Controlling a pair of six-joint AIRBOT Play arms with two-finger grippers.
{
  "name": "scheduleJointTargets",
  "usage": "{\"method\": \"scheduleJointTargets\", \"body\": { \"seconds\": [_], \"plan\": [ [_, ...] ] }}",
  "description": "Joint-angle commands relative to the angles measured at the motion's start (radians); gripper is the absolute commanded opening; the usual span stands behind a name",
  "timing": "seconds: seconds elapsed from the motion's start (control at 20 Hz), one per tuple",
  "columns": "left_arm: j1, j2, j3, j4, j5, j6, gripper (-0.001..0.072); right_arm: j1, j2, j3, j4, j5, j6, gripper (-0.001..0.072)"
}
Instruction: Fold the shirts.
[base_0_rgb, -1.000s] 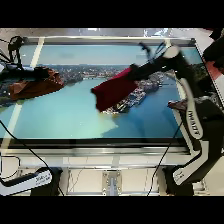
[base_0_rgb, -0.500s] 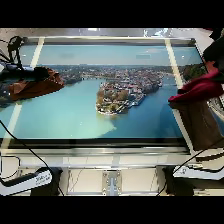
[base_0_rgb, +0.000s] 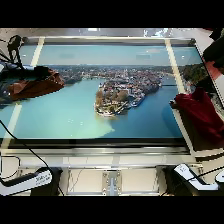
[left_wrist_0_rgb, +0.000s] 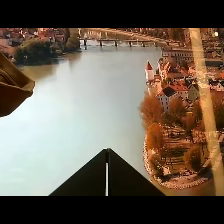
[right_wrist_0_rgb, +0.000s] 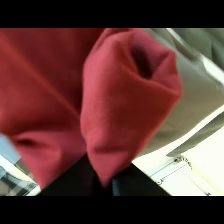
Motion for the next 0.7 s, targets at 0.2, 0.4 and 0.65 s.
{"method": "scheduleJointTargets", "body": {
  "seconds": [0.2,0.4,0.65],
  "plan": [
    [0.0,-0.001,0.0,-0.012,0.008,0.0,0.0014,-0.074,0.12,0.023,0.268,0.061,0.031,0.0571],
    [0.0,-0.001,0.0,-0.013,0.008,0.0,0.0014,-0.047,0.27,0.23,0.7,0.012,0.046,0.029],
    [0.0,-0.001,0.0,-0.016,-0.014,-0.001,0.0014,0.254,0.326,0.254,0.785,-0.066,-0.161,0.0012]
  ]
}}
